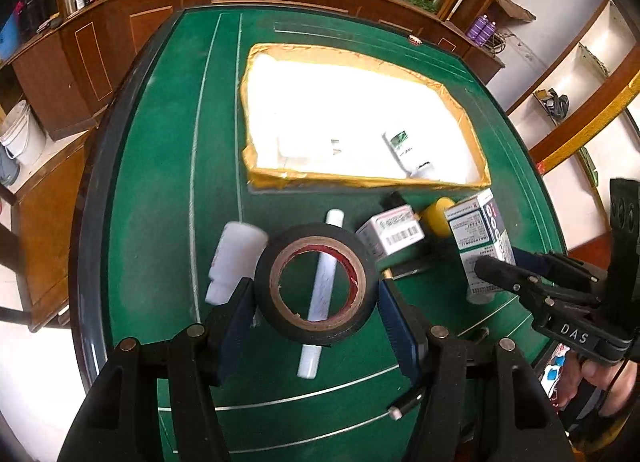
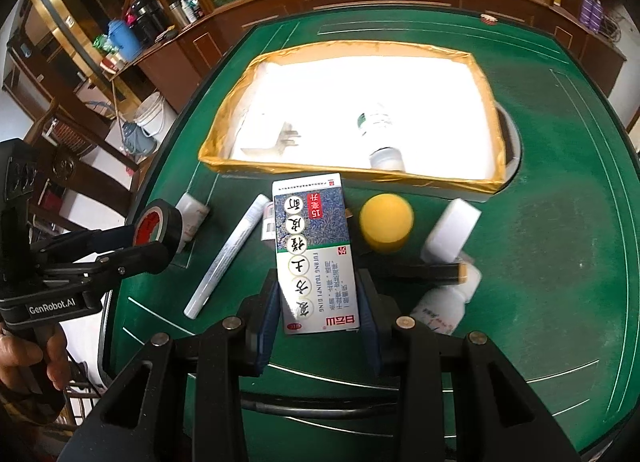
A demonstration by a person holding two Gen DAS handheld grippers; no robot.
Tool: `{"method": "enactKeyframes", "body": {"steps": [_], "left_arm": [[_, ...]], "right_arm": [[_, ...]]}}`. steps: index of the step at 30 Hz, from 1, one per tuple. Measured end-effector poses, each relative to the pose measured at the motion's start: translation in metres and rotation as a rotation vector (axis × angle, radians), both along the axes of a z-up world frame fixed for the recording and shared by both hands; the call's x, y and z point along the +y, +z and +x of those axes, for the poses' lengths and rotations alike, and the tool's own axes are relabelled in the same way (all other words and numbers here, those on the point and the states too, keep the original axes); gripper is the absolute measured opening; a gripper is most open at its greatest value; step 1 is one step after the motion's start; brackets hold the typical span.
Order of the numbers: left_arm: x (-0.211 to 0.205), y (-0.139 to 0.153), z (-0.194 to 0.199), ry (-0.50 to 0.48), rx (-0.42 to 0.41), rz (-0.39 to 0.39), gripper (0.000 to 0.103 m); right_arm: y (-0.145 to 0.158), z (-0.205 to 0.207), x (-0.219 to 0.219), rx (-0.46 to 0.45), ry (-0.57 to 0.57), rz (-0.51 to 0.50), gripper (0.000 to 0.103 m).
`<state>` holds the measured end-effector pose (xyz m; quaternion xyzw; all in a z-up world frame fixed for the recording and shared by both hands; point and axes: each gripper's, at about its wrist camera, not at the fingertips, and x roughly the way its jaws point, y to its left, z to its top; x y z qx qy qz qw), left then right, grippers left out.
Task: Organize rigid objects
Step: 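Carry the medicine box toward the tray while the left carries the tape roll, then lower the medicine box into the tray and open the right gripper while the left releases the tape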
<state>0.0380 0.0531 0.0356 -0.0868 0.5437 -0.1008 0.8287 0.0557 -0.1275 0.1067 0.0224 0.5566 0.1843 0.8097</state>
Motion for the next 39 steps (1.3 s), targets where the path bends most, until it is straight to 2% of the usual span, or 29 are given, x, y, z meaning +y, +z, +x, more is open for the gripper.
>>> {"method": "enactKeyframes", "body": {"steps": [17, 31, 39], "left_arm": [[-0.043, 0.008, 0.050, -0.054, -0.023, -0.020, 0.066], [-0.059, 0.000, 0.083, -0.055, 0.002, -0.023, 0.066], [-0.067, -0.003, 0.096, -0.052, 0.006, -0.016, 0.066]], "right_arm": [[0.004, 0.018, -0.033, -0.019, -0.070, -0.007, 0.035], [0.016, 0.040, -0.043, -0.061, -0.072, -0.007, 0.035], [0.013, 0.056, -0.045, -0.060, -0.068, -0.012, 0.035]]}}
